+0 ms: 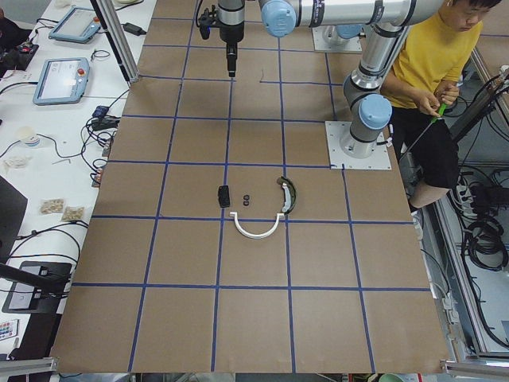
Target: Place bearing gear from tray to pile
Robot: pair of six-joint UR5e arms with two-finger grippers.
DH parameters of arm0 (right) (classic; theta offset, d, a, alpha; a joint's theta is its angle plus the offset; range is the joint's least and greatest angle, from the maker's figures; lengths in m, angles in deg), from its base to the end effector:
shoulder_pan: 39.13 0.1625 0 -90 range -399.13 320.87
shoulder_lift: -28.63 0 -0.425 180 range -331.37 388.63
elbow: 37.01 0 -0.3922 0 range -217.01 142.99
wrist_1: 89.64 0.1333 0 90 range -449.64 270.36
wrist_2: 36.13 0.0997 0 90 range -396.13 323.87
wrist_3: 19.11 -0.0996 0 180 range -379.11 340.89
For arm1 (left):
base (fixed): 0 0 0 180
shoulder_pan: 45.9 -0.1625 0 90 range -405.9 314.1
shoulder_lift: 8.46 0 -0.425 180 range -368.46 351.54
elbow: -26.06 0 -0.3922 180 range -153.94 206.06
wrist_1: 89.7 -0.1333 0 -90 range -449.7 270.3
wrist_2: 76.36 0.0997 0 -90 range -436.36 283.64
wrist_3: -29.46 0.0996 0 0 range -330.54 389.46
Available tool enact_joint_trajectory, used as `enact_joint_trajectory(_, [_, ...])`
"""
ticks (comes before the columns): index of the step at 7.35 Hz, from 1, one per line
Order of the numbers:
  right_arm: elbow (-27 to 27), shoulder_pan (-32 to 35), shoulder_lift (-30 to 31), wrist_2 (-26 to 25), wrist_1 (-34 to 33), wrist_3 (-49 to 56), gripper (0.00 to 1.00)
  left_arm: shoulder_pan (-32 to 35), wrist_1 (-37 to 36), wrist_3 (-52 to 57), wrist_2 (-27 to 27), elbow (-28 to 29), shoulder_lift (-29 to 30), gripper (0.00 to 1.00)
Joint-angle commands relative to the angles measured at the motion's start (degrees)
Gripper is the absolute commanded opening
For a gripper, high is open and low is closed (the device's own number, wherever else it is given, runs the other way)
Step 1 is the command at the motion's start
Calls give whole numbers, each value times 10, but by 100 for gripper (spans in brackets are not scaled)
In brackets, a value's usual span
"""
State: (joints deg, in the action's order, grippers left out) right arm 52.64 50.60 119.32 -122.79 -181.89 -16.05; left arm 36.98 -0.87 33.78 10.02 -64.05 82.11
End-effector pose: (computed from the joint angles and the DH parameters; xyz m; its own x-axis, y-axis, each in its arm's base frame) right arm 0.1368 -0.4929 0.5010 -0.9971 -0.0519 -0.0550 -0.0486 0.9970 -0.0604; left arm -0.0769 -0.5104 0.4843 -0.9969 -0.0481 0.0623 -0.0490 0.9987 -0.0133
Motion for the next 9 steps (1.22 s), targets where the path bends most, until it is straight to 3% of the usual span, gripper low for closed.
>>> enact_joint_trajectory(1, [0, 0, 0, 0, 0, 0, 100, 17, -3, -13, 4, -30, -7, 100])
enact_joint_trajectory(2, [0, 0, 0, 0, 0, 0, 100, 24, -7, -18, 38, -31, -1, 100])
enact_joint_trajectory(9, [0, 0, 0, 0, 0, 0, 100, 32, -8, -17, 34, -31, -18, 100])
